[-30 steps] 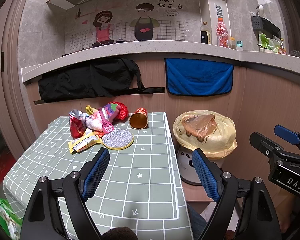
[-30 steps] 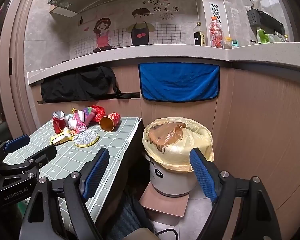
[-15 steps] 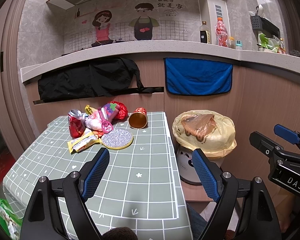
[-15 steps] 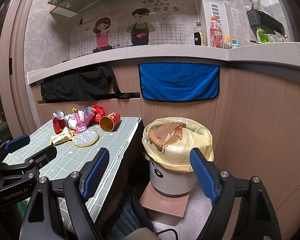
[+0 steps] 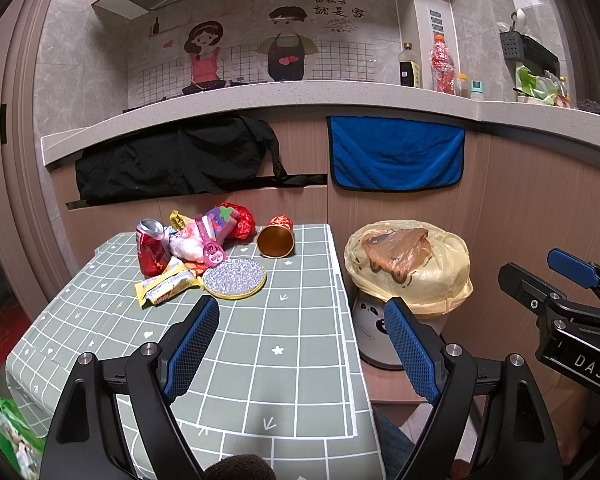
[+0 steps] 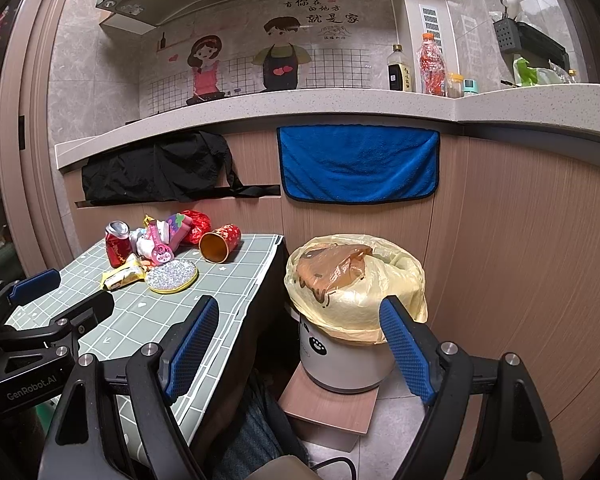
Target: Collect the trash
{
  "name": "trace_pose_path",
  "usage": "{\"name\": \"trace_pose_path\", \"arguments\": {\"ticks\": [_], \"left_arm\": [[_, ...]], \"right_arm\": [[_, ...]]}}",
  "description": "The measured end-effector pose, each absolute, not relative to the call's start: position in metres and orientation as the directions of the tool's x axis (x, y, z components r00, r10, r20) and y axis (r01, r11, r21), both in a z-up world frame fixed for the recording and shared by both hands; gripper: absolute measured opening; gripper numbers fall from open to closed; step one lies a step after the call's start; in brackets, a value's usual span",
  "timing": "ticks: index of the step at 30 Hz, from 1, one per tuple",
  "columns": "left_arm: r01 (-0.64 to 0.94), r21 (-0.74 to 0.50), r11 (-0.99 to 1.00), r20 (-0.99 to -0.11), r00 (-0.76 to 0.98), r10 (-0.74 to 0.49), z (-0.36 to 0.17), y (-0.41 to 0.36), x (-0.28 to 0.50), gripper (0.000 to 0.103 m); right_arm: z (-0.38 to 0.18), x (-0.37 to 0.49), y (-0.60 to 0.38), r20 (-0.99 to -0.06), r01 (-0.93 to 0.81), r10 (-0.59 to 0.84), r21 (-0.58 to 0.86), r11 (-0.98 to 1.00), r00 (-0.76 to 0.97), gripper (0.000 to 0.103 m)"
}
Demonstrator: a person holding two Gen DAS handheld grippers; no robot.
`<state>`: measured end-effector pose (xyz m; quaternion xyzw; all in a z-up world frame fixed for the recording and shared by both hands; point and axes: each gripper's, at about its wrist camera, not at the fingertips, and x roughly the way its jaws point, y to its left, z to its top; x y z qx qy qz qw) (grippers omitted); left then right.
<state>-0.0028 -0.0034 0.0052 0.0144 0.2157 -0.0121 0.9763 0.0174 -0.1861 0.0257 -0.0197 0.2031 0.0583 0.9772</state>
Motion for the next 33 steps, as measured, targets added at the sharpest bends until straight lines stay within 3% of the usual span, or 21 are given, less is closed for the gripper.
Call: {"name": "trace_pose_path", "arguments": {"ticks": [33], "left_arm": [[0.031, 0.02, 0.999, -0.422, 0.906, -0.019, 0.0017, -0.0013, -0.0021, 0.084]], "right_arm": [[0.0243, 0.0178, -0.1853, -0.398, -0.12, 0.103, -0.018, 0.993, 0.912, 0.081]]}}
